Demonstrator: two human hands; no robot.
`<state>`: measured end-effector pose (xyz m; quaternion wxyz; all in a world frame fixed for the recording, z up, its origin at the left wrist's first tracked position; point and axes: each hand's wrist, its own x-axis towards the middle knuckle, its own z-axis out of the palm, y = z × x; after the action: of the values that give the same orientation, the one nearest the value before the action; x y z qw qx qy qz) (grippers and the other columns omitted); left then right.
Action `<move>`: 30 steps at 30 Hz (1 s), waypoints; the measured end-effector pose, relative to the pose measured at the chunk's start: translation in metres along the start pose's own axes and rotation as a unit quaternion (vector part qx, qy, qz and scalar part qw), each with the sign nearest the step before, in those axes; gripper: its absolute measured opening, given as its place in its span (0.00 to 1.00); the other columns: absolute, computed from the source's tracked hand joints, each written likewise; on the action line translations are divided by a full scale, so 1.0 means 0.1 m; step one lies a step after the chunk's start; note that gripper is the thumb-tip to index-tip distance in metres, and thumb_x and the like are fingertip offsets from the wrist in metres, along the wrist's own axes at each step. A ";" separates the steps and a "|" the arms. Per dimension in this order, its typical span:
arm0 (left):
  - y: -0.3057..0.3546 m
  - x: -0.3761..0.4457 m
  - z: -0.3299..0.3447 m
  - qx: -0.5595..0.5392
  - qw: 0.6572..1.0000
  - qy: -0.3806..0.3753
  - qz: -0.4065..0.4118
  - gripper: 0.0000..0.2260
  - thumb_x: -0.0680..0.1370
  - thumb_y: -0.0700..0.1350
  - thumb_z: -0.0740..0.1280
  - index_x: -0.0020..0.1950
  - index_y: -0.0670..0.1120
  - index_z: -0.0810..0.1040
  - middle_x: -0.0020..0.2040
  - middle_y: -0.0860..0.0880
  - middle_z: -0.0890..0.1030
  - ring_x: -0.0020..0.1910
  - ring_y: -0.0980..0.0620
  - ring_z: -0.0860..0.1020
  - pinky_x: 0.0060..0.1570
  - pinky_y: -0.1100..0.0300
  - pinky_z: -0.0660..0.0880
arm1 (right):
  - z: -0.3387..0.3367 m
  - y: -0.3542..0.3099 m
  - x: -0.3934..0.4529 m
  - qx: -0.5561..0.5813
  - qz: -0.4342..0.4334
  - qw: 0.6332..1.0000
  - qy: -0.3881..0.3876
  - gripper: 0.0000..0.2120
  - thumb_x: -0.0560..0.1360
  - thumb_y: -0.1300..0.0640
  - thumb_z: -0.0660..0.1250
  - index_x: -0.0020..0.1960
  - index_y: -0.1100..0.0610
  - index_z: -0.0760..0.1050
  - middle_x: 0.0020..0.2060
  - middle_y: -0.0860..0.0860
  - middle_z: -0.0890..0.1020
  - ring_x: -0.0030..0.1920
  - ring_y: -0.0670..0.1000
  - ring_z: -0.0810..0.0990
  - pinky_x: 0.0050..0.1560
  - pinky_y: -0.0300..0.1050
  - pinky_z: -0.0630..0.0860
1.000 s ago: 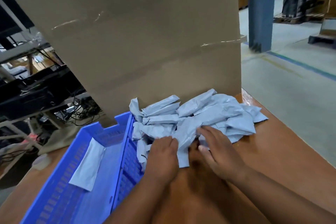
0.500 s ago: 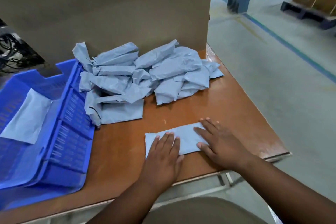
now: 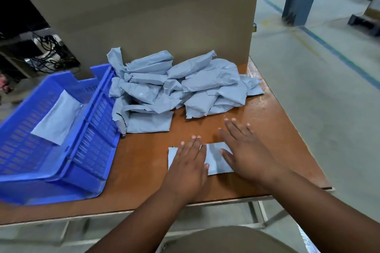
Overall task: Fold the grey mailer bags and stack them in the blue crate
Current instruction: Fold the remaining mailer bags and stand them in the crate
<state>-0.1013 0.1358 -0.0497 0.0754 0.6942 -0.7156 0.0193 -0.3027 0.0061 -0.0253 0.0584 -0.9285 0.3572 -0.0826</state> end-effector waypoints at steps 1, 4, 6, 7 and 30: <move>0.02 0.10 -0.03 -0.006 1.000 0.000 -0.007 0.27 0.87 0.53 0.51 0.83 0.43 0.65 0.85 0.43 0.60 0.86 0.45 0.54 0.83 0.43 0.54 | -0.01 -0.05 0.09 -0.002 -0.005 1.000 0.009 0.29 0.85 0.41 0.57 0.83 0.50 0.62 0.85 0.55 0.57 0.85 0.57 0.52 0.83 0.63 0.54; 0.08 0.38 -0.03 -0.012 0.999 -0.033 -0.032 0.29 0.85 0.52 0.47 0.83 0.39 0.65 0.84 0.41 0.63 0.85 0.43 0.56 0.83 0.42 0.53 | 0.06 -0.16 0.32 -0.008 0.008 1.000 -0.006 0.28 0.85 0.44 0.56 0.82 0.53 0.64 0.84 0.56 0.59 0.85 0.59 0.53 0.83 0.64 0.51; 0.11 0.44 0.08 0.003 0.997 -0.062 -0.042 0.31 0.85 0.53 0.45 0.83 0.39 0.63 0.84 0.40 0.63 0.85 0.42 0.56 0.83 0.42 0.52 | 0.23 -0.16 0.32 -0.011 0.020 0.999 -0.045 0.28 0.86 0.43 0.51 0.83 0.51 0.61 0.85 0.54 0.56 0.86 0.58 0.48 0.83 0.64 0.47; 0.12 0.44 0.15 0.013 0.996 -0.077 -0.048 0.31 0.85 0.54 0.45 0.84 0.39 0.62 0.84 0.40 0.63 0.85 0.42 0.56 0.84 0.42 0.52 | 0.32 -0.14 0.28 -0.008 0.028 0.998 -0.063 0.28 0.86 0.42 0.48 0.84 0.50 0.59 0.86 0.52 0.54 0.86 0.57 0.46 0.83 0.64 0.46; -0.23 0.11 0.13 0.034 0.997 -0.055 -0.040 0.31 0.86 0.54 0.48 0.86 0.41 0.55 0.87 0.42 0.52 0.86 0.45 0.47 0.84 0.43 0.51 | 0.29 -0.48 0.39 0.016 -0.009 0.998 -0.054 0.31 0.87 0.44 0.45 0.87 0.53 0.47 0.86 0.52 0.42 0.86 0.56 0.42 0.83 0.66 0.43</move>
<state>-0.0797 0.1225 -0.0625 0.0131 0.7241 -0.6895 0.0027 -0.2374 0.0162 -0.0411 0.0920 -0.9337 0.3439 -0.0384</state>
